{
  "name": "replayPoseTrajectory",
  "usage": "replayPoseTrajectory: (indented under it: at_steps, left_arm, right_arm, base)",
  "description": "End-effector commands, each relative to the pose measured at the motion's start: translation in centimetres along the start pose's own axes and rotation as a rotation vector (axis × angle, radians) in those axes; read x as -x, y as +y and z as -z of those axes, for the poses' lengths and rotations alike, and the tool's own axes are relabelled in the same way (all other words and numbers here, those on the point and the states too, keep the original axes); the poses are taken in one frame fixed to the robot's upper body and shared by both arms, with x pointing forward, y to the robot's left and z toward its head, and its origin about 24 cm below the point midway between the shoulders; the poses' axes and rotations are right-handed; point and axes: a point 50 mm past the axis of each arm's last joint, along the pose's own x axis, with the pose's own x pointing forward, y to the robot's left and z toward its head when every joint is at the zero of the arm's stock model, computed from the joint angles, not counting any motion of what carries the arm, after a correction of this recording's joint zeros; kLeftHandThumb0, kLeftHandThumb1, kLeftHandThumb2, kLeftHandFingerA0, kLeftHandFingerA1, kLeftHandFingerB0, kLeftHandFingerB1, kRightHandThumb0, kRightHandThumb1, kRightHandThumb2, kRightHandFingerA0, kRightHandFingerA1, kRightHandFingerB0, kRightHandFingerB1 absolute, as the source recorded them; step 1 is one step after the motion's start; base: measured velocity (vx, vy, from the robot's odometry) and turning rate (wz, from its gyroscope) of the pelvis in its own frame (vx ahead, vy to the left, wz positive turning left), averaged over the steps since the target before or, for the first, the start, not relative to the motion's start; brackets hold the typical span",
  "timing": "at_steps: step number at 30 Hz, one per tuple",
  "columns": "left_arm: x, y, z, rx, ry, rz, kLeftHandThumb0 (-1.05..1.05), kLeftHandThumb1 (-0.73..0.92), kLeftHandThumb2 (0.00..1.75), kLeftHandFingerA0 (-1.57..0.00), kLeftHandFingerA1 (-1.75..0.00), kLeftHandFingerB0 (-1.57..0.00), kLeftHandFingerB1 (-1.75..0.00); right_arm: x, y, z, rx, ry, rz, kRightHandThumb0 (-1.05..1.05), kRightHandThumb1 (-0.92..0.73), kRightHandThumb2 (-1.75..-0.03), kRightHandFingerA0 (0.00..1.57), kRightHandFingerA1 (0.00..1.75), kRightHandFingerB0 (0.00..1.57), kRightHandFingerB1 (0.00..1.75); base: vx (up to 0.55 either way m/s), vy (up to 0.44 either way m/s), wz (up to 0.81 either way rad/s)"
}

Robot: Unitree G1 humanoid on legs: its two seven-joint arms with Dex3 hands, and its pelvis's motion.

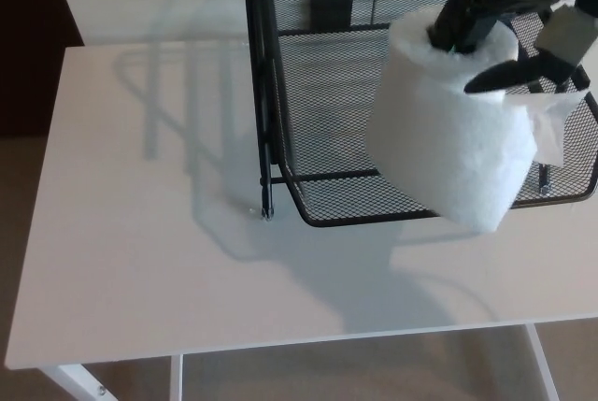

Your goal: The robot walks towards a desk on which a file tray is kept in the middle and a toilet paper roll is kept on its right. The robot uses its right hand to hook on finger in the gap of the roll and grabs it, lifts it and places it on the tray.

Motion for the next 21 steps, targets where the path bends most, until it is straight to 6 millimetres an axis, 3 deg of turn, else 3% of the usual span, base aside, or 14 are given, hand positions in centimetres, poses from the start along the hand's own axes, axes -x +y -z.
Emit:
replayPoseTrajectory:
  at_steps: [1, 3, 4, 5, 7, 8, 10, 11, 12, 13, 15, 18, 19, 21]
  left_arm:
    - [0.3, 1.0, -0.6, -0.037, -0.031, -0.02, -0.91, 0.74, 1.15, -0.47, -0.67, -0.29, -0.6]
    - [0.3, 1.0, -0.6, -0.038, -0.029, -0.02, -0.93, 0.92, 0.72, -0.49, -0.63, -0.29, -0.54]
    - [0.3, 1.0, -0.6, -0.037, -0.029, -0.02, -0.92, 0.92, 0.72, -0.5, -0.63, -0.29, -0.54]
    - [0.3, 1.1, -0.6, -0.035, -0.028, -0.023, -0.89, 0.73, 1.14, -0.48, -0.67, -0.3, -0.6]
    - [0.2, 1.1, -0.7, -0.028, -0.025, -0.023, -0.91, 0.73, 1.14, -0.46, -0.67, -0.29, -0.6]
    - [0.3, 1.1, -0.7, -0.032, -0.026, -0.021, -0.93, 0.92, 0.72, -0.48, -0.63, -0.28, -0.54]
    - [0.2, 1.0, -0.7, -0.026, -0.026, -0.023, -0.9, 0.73, 1.15, -0.46, -0.68, -0.27, -0.6]
    - [0.2, 1.0, -0.8, -0.031, -0.032, -0.019, -0.93, 0.92, 0.72, -0.49, -0.64, -0.29, -0.54]
    - [0.2, 1.0, -0.8, -0.033, -0.036, -0.018, -0.91, 0.74, 1.15, -0.46, -0.67, -0.28, -0.6]
    - [0.2, 1.0, -0.9, -0.029, -0.035, -0.021, -0.9, 0.73, 1.15, -0.48, -0.68, -0.29, -0.61]
    - [0.2, 1.1, -1.0, -0.034, -0.036, -0.022, -0.91, 0.75, 1.15, -0.47, -0.68, -0.29, -0.6]
    - [0.3, 1.1, -0.8, -0.032, -0.032, -0.02, -0.9, 0.73, 1.14, -0.48, -0.68, -0.3, -0.61]
    - [0.3, 1.1, -0.8, -0.027, -0.03, -0.019, -0.95, 0.92, 0.7, -0.48, -0.64, -0.27, -0.56]
    - [0.3, 1.2, -0.9, -0.037, -0.029, -0.025, -0.93, 0.75, 1.16, -0.48, -0.67, -0.27, -0.6]
  right_arm:
    - [1.3, -2.1, 0.0, -0.028, 0.0, 0.067, -0.77, -0.74, -0.67, 0.0, 0.17, 0.25, 0.33]
    - [1.6, -2.6, 0.0, -0.023, 0.003, 0.066, -0.79, -0.75, -0.64, 0.0, 0.3, 0.24, 0.31]
    - [1.7, -2.9, 0.0, -0.018, 0.0, 0.066, -0.81, -0.6, -0.98, 0.02, 0.36, 0.18, 0.46]
    - [1.9, -3.1, 0.1, -0.016, -0.002, 0.067, -0.84, -0.63, -1.01, 0.05, 0.51, 0.2, 0.45]
    - [2.2, -3.5, 0.1, 0.011, 0.0, 0.076, -0.81, -0.66, -1.04, 0.13, 0.55, 0.25, 0.46]
    - [2.2, -3.6, 0.0, 0.037, 0.005, 0.084, -0.82, -0.87, -0.68, 0.16, 0.52, 0.36, 0.33]
    - [2.3, -3.6, -0.1, 0.052, 0.018, 0.089, -0.81, -0.88, -0.67, 0.25, 0.57, 0.38, 0.33]
    - [2.3, -3.7, 0.0, 0.035, 0.031, 0.096, -0.78, -0.89, -0.67, 0.46, 0.73, 0.4, 0.34]
    - [2.2, -3.5, -0.1, 0.074, 0.05, 0.124, -0.74, -0.9, -0.67, 0.7, 0.73, 0.46, 0.37]
    - [2.1, -3.3, 0.0, 0.055, 0.046, 0.134, -0.7, -0.7, -1.06, 0.63, 0.76, 0.39, 0.54]
    - [1.8, -2.8, 0.4, 0.003, 0.018, 0.147, -0.73, -0.86, -0.66, 0.44, 0.66, 0.44, 0.39]
    - [1.0, -1.8, 0.6, -0.021, 0.047, 0.014, -0.76, -0.85, -0.66, 0.34, 0.55, 0.36, 0.37]
    - [0.4, -1.0, 0.7, -0.02, 0.061, -0.052, -0.84, -0.65, -0.81, 0.46, 0.66, 0.4, 0.42]
    - [-0.2, -0.2, 0.9, -0.04, 0.062, -0.063, -0.77, -0.8, -0.64, 0.41, 0.6, 0.48, 0.37]
  base:
    - [0.0, 0.0, 0.0]
    - [0.0, 0.0, 0.0]
    - [0.0, 0.0, 0.0]
    - [0.0, 0.0, 0.0]
    - [0.0, 0.0, 0.0]
    - [0.0, 0.0, 0.0]
    - [0.0, 0.0, 0.0]
    - [0.0, 0.0, 0.0]
    - [0.0, 0.0, 0.0]
    - [0.0, 0.0, 0.0]
    - [0.0, 0.0, 0.0]
    - [0.0, 0.0, 0.0]
    - [0.0, 0.0, 0.0]
    - [0.0, 0.0, 0.0]
